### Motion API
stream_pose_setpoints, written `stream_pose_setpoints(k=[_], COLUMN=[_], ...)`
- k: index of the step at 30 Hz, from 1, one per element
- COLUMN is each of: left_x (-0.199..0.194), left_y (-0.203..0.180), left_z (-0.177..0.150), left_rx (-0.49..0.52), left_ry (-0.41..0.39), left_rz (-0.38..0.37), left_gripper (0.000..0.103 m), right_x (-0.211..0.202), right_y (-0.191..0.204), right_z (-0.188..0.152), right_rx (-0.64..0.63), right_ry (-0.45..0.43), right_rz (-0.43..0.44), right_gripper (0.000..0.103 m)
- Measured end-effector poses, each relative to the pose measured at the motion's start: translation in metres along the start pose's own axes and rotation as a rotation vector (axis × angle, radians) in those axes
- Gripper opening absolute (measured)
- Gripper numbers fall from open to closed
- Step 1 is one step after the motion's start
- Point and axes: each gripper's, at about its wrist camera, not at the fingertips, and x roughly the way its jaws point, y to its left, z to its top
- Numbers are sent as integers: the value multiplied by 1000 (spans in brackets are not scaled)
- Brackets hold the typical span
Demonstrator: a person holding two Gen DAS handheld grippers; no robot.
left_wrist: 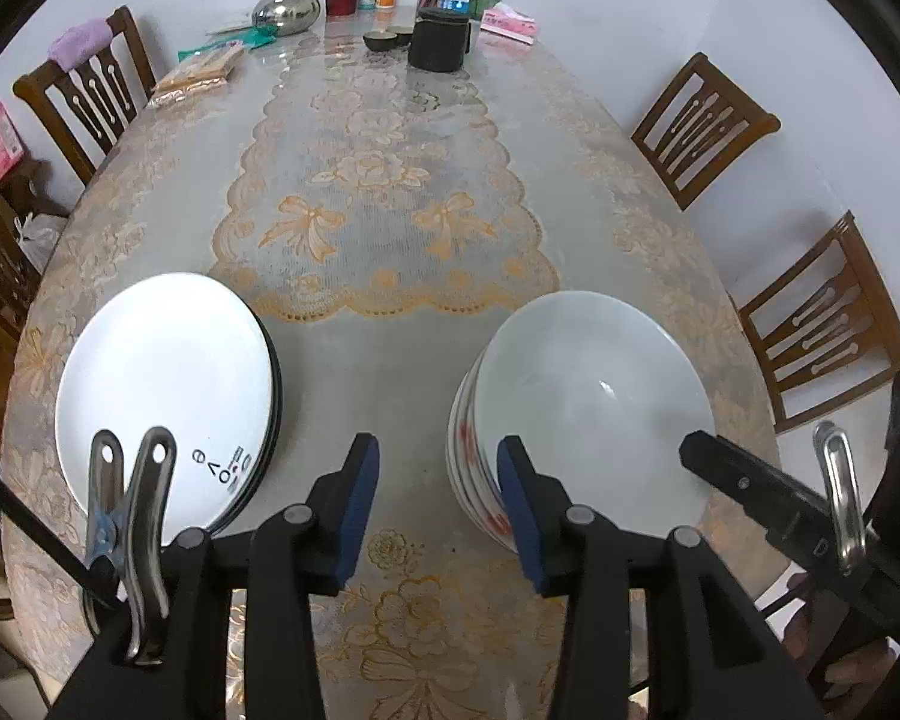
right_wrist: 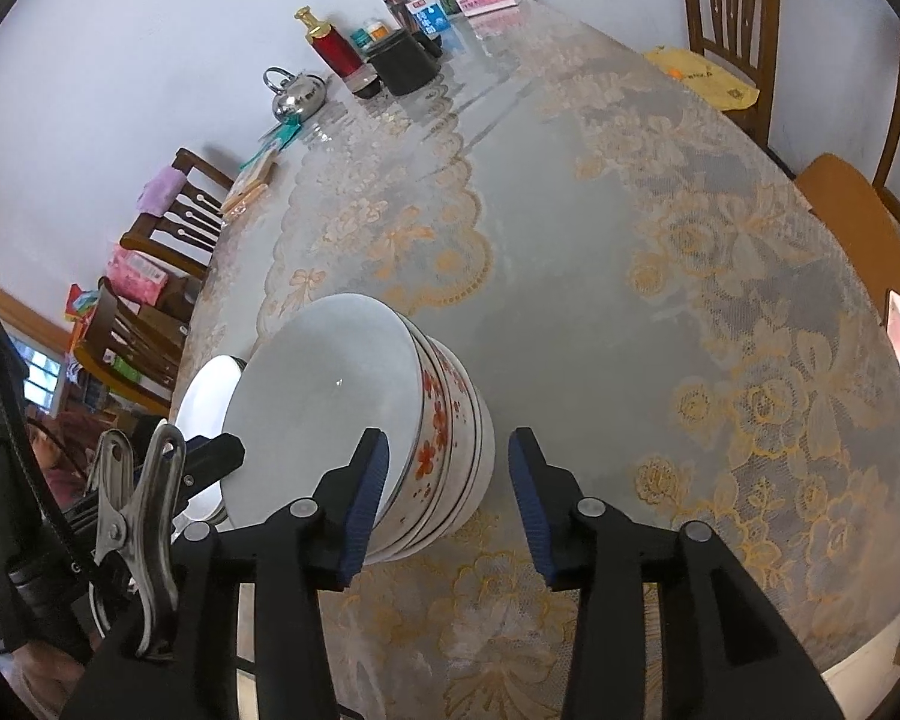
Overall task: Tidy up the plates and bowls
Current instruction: 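Open the right gripper and regrasp the rim of the bowl stack, then lift the stack of red-flower bowls with the right gripper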
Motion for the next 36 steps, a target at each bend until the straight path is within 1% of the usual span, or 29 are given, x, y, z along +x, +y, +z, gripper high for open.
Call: stream_pose_setpoints(k=[5,9,21,28,36], left_x=[5,14,30,42,54], left_y=[-1,-1,-10,-9,-7], left_z=[-2,-3,-1,0,4], left_rx=[2,-14,19,16,20], left_ry=[21,45,60,84,102], left_rz=[-13,-32,-10,-6,-5], left_gripper=[46,46,46,46,47], right_x=[8,14,32,46,55], right_y=[-1,2,4,4,2], right_z=[-1,-1,5,5,9], right_rx=[13,2,-22,-30,-17], right_ry=[33,45,74,107,117], right_rz=[23,18,-2,-15,-16], right_gripper=[43,43,44,44,44])
